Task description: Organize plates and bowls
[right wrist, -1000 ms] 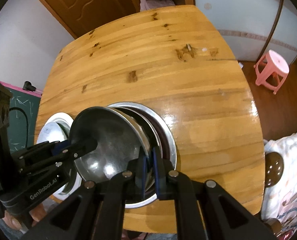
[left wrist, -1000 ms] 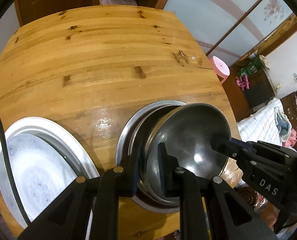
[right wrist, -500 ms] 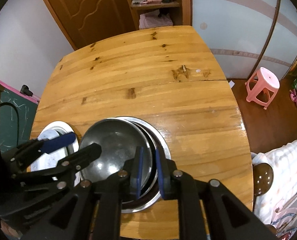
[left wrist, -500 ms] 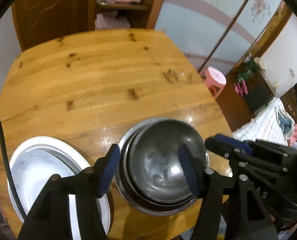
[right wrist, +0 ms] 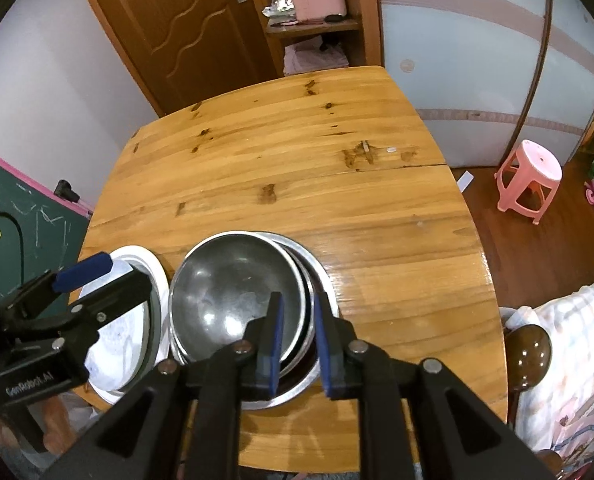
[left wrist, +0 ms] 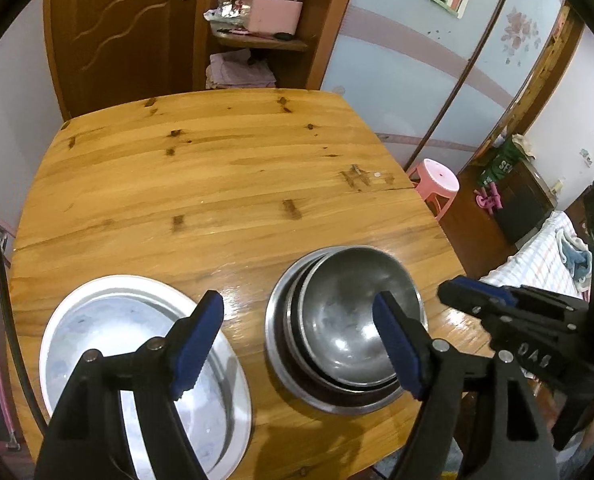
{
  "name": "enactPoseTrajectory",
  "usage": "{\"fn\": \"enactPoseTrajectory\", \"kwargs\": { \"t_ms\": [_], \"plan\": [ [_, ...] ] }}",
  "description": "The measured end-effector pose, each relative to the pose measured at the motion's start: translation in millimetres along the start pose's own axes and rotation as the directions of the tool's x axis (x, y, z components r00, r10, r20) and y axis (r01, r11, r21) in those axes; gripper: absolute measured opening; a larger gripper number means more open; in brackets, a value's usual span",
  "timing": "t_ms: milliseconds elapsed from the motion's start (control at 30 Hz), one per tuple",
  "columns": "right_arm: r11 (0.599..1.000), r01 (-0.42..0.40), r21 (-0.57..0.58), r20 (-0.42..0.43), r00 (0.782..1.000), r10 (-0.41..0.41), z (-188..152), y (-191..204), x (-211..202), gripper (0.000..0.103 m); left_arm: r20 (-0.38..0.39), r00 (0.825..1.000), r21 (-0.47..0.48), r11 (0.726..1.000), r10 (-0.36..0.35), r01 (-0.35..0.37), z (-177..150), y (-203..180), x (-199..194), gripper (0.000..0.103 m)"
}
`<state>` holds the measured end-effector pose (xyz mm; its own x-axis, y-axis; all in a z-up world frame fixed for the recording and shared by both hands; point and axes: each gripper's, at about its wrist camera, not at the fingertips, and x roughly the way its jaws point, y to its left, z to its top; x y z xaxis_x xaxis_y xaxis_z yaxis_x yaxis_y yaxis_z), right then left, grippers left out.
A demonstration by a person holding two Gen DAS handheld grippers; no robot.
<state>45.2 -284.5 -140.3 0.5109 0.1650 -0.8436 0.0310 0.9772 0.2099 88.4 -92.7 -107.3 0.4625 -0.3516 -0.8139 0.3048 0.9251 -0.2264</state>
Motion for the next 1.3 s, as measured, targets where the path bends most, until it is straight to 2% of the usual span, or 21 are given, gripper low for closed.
{"fn": "enactPoseTrajectory", "kwargs": {
  "t_ms": [67, 133, 333, 667, 1300],
  "plan": [
    [1.0, -0.003, 0.008, 0.011, 1.0, 0.003, -0.6, -3.5, -1.3, 0.034, -0.014, 1.0, -0.013, 1.0, -0.007, 0.006, -0.8, 5.6, 3.6, 0.076],
    [1.0, -0.003, 0.018, 0.023, 1.0, 0.002, -1.0, -8.2, -2.6, 0.037, -0.027, 1.0, -0.02, 1.0, -0.009, 0.008, -3.5, 8.9, 4.8, 0.077],
    [1.0, 0.007, 0.026, 0.0, 1.0, -0.007, -0.4, -14.4, 5.5, 0.037, -0.093, 0.994, -0.064, 0.997, -0.051, 0.045, -8.2, 20.8, 23.3, 0.077],
    [1.0, -0.007, 0.014, -0.044, 0.999, 0.008, -4.5, -10.5, 20.3, 0.037, -0.158, 0.981, -0.107, 0.99, -0.109, 0.093, -15.3, 27.6, 47.7, 0.077],
    [0.998, -0.039, 0.044, -0.139, 0.989, 0.045, -7.9, -14.0, 51.9, 0.037, -0.233, 0.947, -0.191, 0.965, -0.223, 0.18, -17.3, 30.8, 77.1, 0.075]
  ]
}}
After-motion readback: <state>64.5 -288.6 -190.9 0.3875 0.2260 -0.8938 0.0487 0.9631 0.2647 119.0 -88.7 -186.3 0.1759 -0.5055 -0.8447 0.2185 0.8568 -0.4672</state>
